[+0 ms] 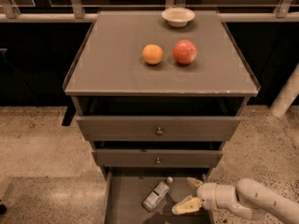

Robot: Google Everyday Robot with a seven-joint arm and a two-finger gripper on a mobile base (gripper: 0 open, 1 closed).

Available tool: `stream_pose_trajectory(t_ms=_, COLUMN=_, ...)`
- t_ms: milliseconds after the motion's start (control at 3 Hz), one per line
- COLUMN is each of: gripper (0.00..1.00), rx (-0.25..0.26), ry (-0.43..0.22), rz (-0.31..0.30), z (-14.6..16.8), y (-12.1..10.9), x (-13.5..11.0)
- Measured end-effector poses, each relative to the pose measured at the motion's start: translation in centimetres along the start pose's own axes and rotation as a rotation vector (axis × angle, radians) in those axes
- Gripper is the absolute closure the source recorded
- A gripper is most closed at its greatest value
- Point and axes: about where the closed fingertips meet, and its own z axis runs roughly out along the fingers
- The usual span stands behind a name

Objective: Pick blue plastic bottle from bottom drawer and place on counter

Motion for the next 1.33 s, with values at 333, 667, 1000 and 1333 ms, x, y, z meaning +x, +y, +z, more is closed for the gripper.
stream_pose_trajectory(t_ms=333, gripper=0.0, rx=-0.028, ry=-0.011, rz=0.015, z=0.6, y=0.0, x=0.5)
stream_pose_trajectory(t_ms=667, gripper=0.0, rx=-0.027, ry=-0.01, rz=0.015, z=0.6, y=0.0, x=0.4)
stream_pose_trajectory(t_ms=1000, gripper=0.0, rx=0.037, ry=-0.043, rz=0.044, z=1.5, y=-1.6, x=2.4)
stream_pose_trajectory(t_ms=1333, gripper=0.0, rx=0.062, ry=-0.074, rz=0.074, z=4.2, y=-4.4, x=5.4)
